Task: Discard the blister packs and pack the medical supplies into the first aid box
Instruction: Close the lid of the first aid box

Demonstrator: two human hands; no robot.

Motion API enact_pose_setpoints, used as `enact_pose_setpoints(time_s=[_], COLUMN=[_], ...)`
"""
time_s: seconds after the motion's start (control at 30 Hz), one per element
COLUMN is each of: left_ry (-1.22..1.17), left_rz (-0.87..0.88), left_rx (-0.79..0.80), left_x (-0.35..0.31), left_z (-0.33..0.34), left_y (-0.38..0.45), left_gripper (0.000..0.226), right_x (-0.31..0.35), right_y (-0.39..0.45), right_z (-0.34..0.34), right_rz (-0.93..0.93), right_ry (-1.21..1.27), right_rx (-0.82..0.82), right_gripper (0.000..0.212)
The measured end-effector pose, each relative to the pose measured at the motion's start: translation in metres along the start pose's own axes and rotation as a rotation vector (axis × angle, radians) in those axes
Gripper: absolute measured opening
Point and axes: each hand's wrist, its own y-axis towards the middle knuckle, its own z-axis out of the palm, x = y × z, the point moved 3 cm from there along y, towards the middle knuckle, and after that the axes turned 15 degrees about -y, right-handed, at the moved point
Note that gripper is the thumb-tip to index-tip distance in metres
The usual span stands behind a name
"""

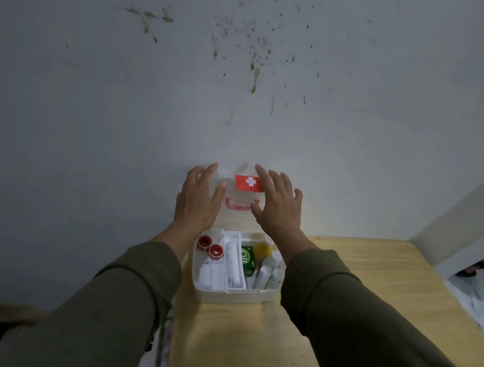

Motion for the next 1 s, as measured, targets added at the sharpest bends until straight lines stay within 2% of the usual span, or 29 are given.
enact_pose_setpoints(time_s=[0.13, 0.37, 0.53, 0.77, 1.0], left_ry=[-0.023, -0.058, -0.044, -0.098, -0.112], left_rz=[0.036, 0.021, -0.051, -0.058, -0.125], left_rx=[-0.069, -0.045, -0.038, -0.068, -0.088], left_x=[0.003, 0.011, 0.012, -0.001, 0.002], left_z=[0.000, 0.001, 0.000, 0.001, 0.011], left_y=[0.005, -0.002, -0.024, -0.066, -0.117], left_gripper=[0.045, 0.048, 0.049, 0.050, 0.055], right_x=[-0.003, -0.005, -0.009, -0.017, -0.021], right_y=[0.015, 0.021, 0.011, -0.020, -0.079], right_z=[0.004, 0.001, -0.002, -0.005, 0.007], right_rz=[-0.039, -0.094, -0.149, -0.246, -0.368], right_ry=[-0.005, 0.067, 0.125, 0.071, 0.018], right_rx=[0.025, -0.049, -0.056, -0.085, -0.082], right_gripper=[0.071, 0.057, 0.059, 0.063, 0.058])
